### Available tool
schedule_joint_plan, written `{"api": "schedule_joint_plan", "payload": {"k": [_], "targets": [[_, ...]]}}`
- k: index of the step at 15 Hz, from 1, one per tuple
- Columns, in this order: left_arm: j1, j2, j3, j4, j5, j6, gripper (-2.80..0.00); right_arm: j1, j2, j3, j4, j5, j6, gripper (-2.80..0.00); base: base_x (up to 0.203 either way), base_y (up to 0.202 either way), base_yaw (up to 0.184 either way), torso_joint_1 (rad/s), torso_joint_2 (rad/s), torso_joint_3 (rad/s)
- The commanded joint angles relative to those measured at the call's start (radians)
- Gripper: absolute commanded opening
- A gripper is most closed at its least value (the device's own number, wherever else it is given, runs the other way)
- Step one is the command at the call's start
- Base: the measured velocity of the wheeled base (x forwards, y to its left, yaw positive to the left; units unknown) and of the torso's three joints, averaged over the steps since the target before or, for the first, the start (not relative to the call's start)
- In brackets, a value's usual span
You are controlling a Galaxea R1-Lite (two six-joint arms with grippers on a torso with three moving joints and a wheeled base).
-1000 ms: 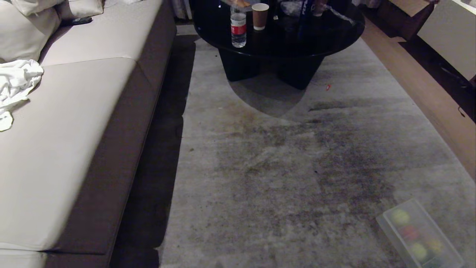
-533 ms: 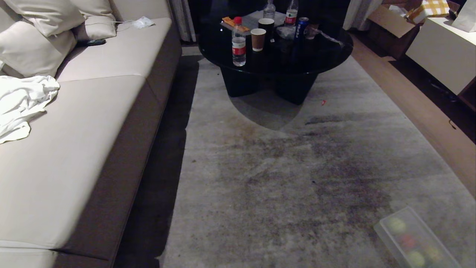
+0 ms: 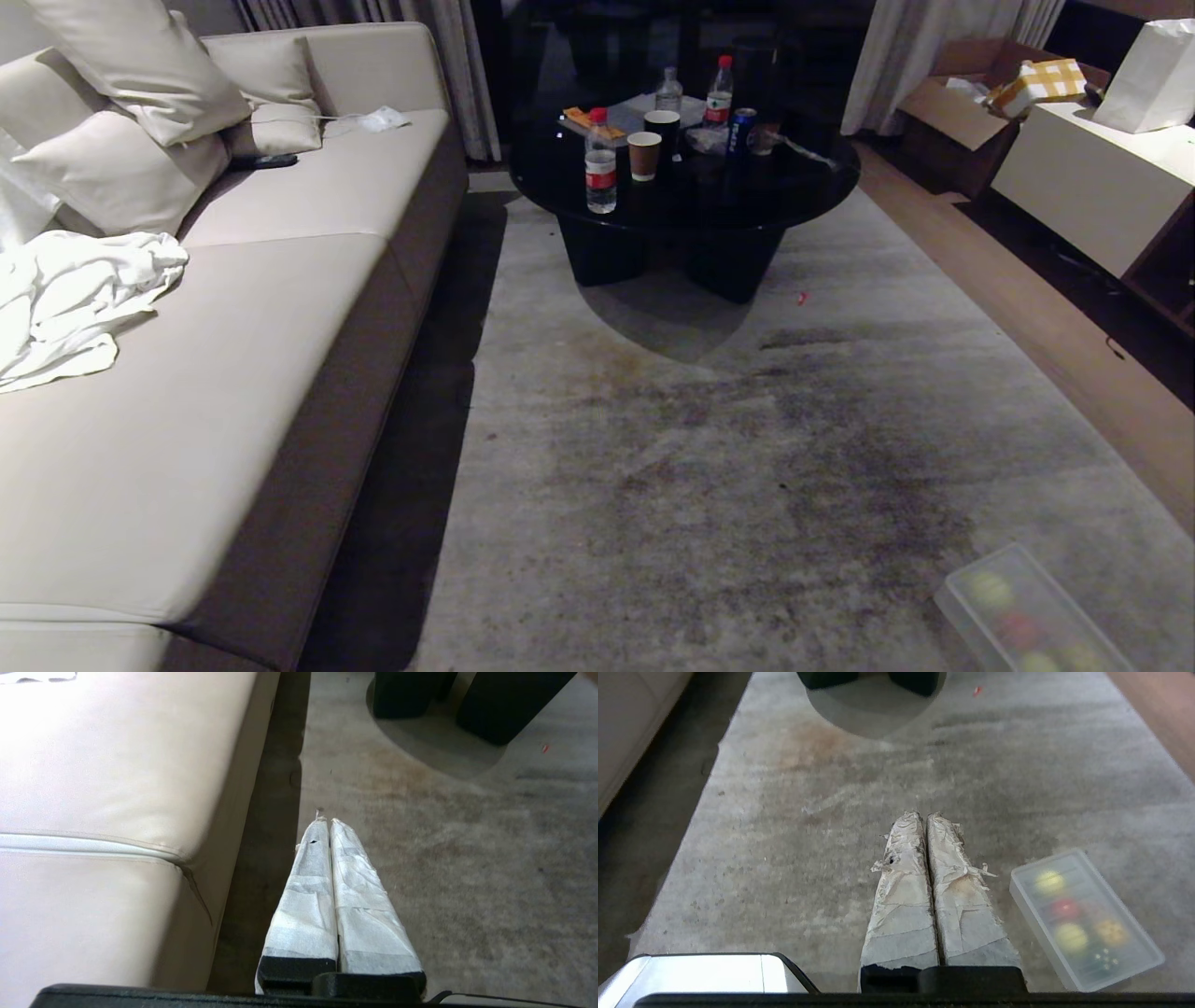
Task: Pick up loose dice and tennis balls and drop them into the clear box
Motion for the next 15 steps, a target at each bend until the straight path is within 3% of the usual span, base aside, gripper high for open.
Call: {"api": "schedule_joint_plan", "payload": {"k": [1,15], "targets": [[0.0,0.002,0.002,0.0,0.001,0.0,-2.8,0.0,0.002,0.0,-0.001,0.0,0.0,-2.8,0.0,0.0,0.0,0.0,0.0,0.195],[0.0,0.002,0.002,0.002,0.0,0.003,-2.8,0.0,0.002,0.0,-0.001,-0.001,0.002,-2.8,0.0,0.0,0.0,0.001,0.0,0.202]]}}
